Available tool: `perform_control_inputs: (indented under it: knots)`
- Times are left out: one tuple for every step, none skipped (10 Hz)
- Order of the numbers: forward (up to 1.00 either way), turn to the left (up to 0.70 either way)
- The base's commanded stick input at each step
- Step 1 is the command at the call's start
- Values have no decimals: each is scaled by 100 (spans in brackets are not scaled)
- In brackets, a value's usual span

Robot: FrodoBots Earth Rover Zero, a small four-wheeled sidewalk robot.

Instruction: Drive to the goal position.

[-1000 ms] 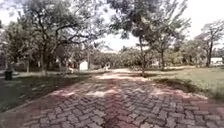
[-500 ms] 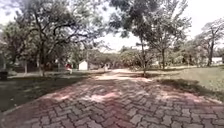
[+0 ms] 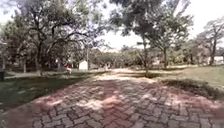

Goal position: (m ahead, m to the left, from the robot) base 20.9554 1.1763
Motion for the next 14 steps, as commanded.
perform_control_inputs:
  knots:
    - [70, 0]
    - [70, 0]
    - [70, 0]
    - [70, 0]
    - [70, 0]
    - [70, 0]
    - [70, 0]
    - [70, 0]
    - [70, 0]
    - [70, 0]
    - [70, 0]
    - [70, 0]
    - [70, 0]
    - [70, 0]
